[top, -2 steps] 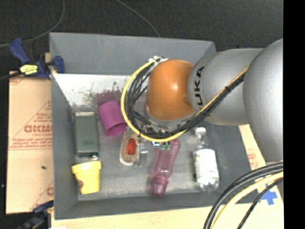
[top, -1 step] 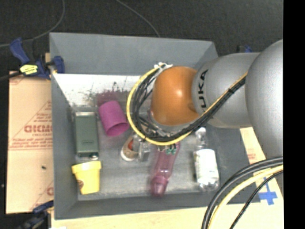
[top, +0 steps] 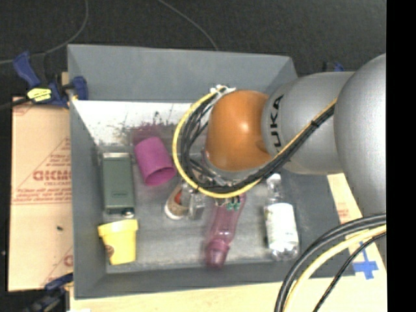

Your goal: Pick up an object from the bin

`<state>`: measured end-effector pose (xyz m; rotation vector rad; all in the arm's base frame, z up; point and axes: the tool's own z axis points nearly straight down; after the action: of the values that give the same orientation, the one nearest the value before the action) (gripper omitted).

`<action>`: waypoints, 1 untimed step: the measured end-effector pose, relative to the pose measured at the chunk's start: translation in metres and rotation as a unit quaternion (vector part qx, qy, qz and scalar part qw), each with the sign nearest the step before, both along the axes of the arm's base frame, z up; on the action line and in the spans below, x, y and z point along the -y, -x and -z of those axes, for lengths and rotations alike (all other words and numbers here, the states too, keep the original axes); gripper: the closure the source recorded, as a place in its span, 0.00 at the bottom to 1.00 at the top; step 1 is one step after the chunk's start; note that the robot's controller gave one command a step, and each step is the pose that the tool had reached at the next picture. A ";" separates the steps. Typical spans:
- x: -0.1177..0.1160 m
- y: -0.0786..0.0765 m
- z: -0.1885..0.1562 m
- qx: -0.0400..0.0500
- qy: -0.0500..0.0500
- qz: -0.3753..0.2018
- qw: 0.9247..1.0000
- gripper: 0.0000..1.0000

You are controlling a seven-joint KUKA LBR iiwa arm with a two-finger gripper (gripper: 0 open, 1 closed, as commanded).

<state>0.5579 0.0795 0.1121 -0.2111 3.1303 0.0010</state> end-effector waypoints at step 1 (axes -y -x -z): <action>0.018 -0.010 0.030 0.004 -0.002 -0.035 0.999 1.00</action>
Offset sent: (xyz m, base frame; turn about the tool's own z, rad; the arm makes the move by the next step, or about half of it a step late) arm 0.0182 -0.0179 -0.0421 -0.1072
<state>0.5679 0.0619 0.0819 -0.3181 3.1122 0.0075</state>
